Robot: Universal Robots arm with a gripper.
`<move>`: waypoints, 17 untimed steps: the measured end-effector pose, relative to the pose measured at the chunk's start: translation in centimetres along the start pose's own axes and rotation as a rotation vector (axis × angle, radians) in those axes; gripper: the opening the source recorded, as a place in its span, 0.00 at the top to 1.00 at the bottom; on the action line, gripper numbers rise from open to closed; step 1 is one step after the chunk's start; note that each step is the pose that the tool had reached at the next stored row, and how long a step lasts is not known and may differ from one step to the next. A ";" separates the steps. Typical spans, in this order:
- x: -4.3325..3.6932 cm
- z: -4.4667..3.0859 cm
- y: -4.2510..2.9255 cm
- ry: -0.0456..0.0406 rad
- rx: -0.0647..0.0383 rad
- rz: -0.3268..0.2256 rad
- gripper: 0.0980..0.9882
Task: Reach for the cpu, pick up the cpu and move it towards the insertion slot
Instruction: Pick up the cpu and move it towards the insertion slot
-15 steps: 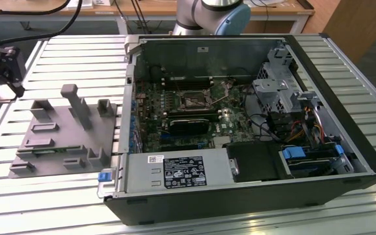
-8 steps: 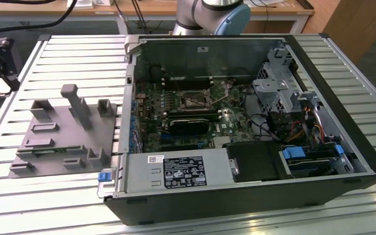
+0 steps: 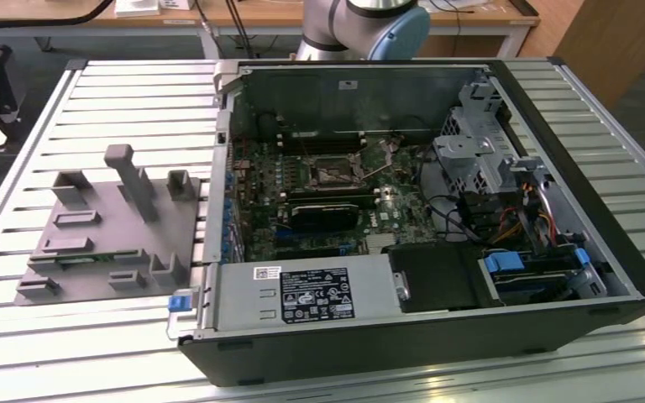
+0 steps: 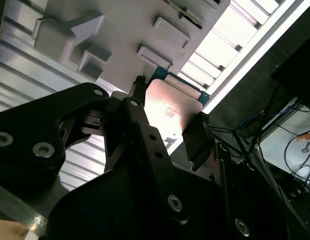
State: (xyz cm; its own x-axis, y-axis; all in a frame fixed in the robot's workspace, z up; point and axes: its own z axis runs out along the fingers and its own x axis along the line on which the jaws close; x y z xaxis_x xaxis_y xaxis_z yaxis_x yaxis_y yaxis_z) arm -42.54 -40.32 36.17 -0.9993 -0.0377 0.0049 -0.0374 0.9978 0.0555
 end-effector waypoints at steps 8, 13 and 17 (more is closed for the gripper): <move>0.00 -1.19 0.06 -0.0001 0.000 0.000 0.50; 0.01 -1.91 0.11 0.0001 0.000 0.000 0.50; 0.01 -2.44 0.14 -0.0001 0.000 0.000 0.50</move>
State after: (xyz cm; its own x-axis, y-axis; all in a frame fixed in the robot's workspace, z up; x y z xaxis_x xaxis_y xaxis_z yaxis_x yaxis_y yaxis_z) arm -42.53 -40.32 38.62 -0.9993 -0.0377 0.0047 -0.0374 0.9978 0.0556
